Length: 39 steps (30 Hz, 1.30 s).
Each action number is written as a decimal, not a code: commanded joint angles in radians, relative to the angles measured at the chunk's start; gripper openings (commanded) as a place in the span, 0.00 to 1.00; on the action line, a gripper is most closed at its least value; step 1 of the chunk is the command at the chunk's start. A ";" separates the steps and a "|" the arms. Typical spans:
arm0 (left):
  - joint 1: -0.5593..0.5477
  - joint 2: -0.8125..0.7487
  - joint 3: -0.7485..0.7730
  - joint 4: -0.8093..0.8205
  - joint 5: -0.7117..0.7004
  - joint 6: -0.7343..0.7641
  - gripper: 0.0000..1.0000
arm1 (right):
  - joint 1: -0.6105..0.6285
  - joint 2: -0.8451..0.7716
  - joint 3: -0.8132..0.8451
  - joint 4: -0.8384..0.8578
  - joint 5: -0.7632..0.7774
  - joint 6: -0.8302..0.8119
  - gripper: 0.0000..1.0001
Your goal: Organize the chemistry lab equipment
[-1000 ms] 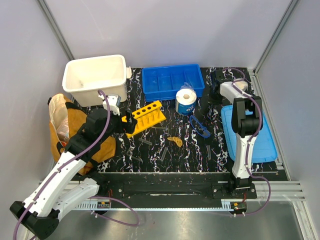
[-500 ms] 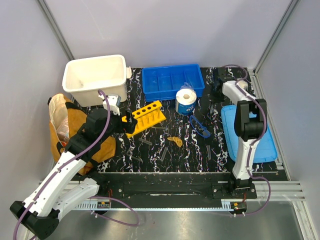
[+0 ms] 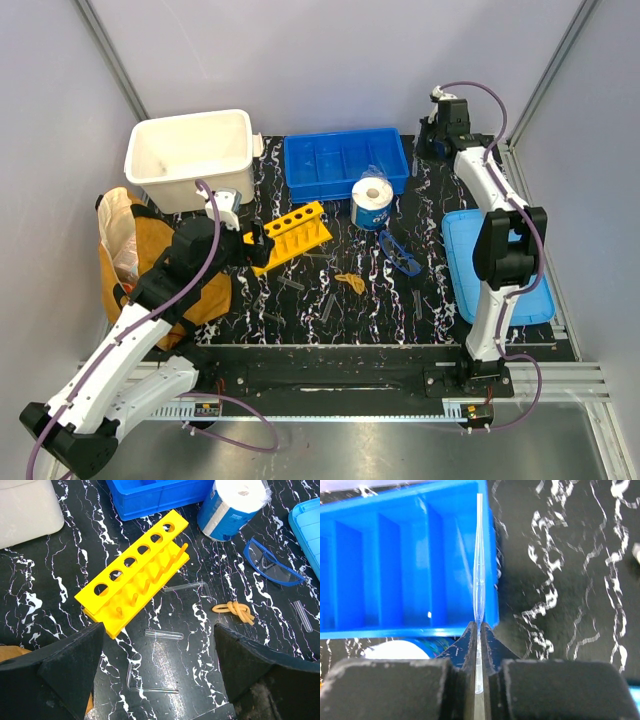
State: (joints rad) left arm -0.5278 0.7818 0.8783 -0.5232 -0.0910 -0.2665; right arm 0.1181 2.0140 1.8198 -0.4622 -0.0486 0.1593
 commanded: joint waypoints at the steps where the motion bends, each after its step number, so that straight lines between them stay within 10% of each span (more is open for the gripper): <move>1: -0.005 -0.019 0.010 0.040 -0.030 0.009 0.94 | 0.025 0.051 0.070 0.181 -0.135 -0.060 0.10; 39: -0.005 -0.001 0.010 0.040 -0.023 0.012 0.94 | 0.115 0.384 0.473 -0.062 0.081 -0.179 0.27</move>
State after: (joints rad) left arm -0.5293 0.7822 0.8783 -0.5228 -0.1112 -0.2657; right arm 0.2295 2.4199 2.2108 -0.4973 -0.0154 -0.0219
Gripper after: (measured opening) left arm 0.941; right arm 0.254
